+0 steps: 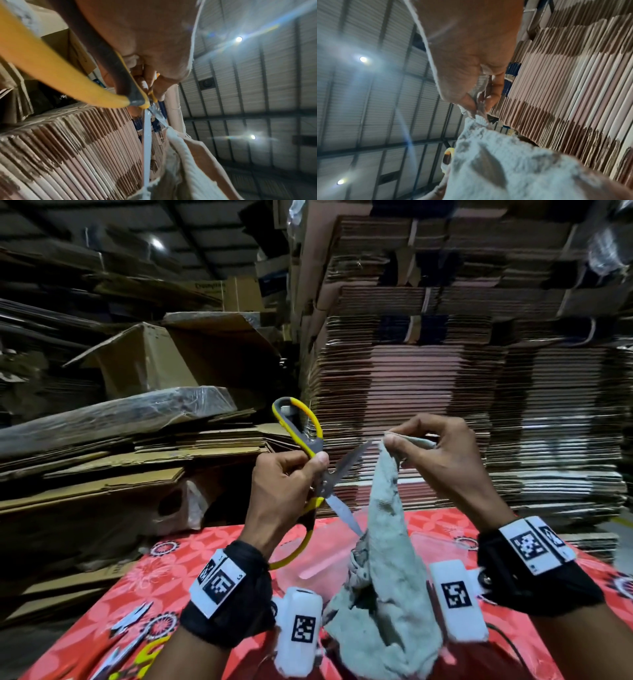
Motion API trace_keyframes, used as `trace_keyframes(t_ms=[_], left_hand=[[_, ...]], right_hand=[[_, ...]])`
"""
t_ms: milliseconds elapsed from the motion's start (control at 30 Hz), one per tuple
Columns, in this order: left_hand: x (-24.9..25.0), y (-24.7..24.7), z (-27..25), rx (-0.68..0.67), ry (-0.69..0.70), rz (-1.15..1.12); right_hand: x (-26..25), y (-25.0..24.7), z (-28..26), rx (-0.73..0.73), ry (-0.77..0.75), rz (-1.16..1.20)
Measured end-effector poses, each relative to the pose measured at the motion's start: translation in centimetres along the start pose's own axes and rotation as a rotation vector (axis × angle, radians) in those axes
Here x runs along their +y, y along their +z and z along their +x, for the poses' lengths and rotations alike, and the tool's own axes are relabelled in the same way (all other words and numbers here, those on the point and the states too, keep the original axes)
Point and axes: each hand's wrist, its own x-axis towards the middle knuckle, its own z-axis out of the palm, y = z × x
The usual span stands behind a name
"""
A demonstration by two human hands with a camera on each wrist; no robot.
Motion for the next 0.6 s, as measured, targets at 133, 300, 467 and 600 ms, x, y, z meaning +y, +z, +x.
trace_keyframes(t_ms=[133, 300, 467, 600], left_hand=[[0.4, -0.1, 0.3, 0.038, -0.129, -0.142], [0.5, -0.2, 0.3, 0.033, -0.213, -0.238], [0.9, -0.2, 0.3, 0.008, -0.209, -0.255], [0.6, 0.1, 0.3, -0.011, -0.172, -0.250]], right_hand=[[-0.9, -0.1, -0.2, 0.036, -0.005, 0.030], [-2.7, 0.8, -1.0, 0.038, -0.149, -0.091], [-3.4, 2.0, -1.9, 0.094, -0.307, -0.131], [-2.7, 3.0, -2.3, 0.118, -0.425, -0.224]])
